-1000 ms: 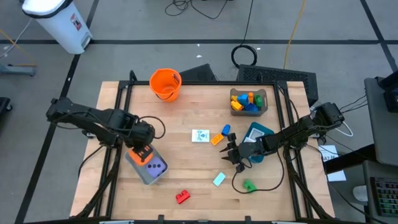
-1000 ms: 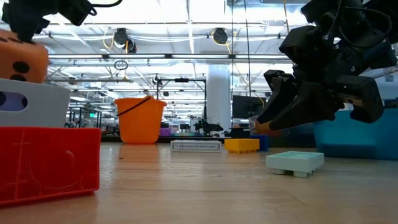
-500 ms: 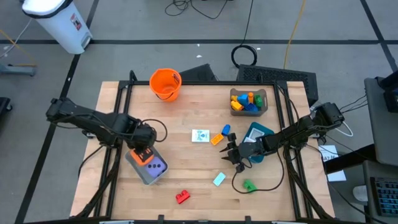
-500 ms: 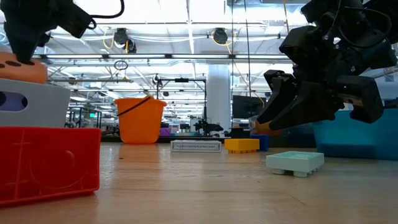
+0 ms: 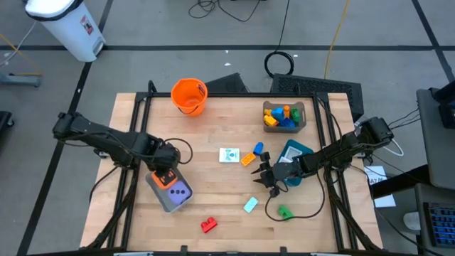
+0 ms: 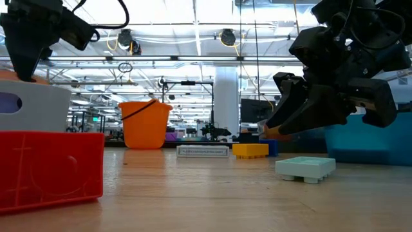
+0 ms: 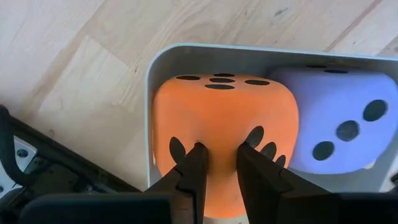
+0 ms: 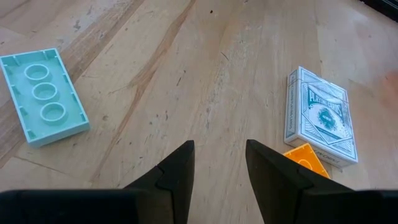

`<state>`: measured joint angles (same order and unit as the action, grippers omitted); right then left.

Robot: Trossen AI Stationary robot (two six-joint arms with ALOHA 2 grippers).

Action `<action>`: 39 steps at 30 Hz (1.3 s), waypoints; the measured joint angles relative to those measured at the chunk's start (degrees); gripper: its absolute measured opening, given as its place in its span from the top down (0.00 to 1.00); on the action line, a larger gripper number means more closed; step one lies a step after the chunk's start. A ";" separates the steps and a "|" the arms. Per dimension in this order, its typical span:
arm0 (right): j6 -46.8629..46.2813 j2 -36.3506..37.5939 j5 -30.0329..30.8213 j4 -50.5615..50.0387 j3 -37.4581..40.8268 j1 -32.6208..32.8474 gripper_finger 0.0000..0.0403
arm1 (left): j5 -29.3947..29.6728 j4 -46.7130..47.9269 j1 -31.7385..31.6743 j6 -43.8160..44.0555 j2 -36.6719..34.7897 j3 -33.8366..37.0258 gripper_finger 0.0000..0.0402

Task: Pick & Place Toys
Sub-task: Put the orange dice into the gray bin

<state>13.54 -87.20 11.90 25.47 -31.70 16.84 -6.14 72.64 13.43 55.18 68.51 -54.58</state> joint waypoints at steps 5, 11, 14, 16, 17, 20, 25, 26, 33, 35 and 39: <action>0.00 -0.02 0.00 0.00 0.00 0.00 0.66 | 0.10 -1.41 0.01 -1.11 0.01 1.34 0.80; 0.00 -0.02 0.00 0.00 0.00 0.00 0.66 | 2.38 -1.79 -0.01 0.56 0.02 2.05 0.80; 0.00 -0.02 0.00 0.00 0.00 0.00 0.66 | 3.61 -1.76 0.00 1.85 0.02 2.07 0.77; 0.00 -0.02 0.00 0.00 0.00 0.00 0.66 | 3.87 -1.75 0.01 2.93 0.02 2.07 0.74; 0.00 -0.02 0.00 0.00 0.00 0.00 0.66 | 4.05 -1.74 0.01 3.41 0.02 2.07 0.72; 0.00 -0.02 0.00 0.00 0.00 0.00 0.66 | 4.14 -1.70 -0.01 3.82 0.02 2.07 0.65; 0.00 -0.02 0.00 0.00 0.00 0.00 0.66 | 3.79 -1.74 -0.02 3.19 0.02 2.07 0.54; 0.00 -0.02 0.00 0.00 0.00 0.00 0.66 | 3.58 -1.73 -0.02 3.15 0.02 2.07 0.53; 0.00 -0.02 0.00 1.40 0.00 0.00 0.66 | -0.26 -1.73 -1.85 0.41 0.02 2.03 0.47; 0.04 -0.02 -0.01 1.53 0.00 0.00 0.66 | -0.80 -1.73 -2.62 -0.57 0.02 2.01 0.47; 0.16 -0.02 0.00 1.53 0.00 0.00 0.66 | -1.89 -1.68 -4.52 -2.64 0.02 2.01 0.50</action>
<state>13.70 -87.22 11.90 27.00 -31.70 16.84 -8.03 70.96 8.91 52.54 68.53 -52.58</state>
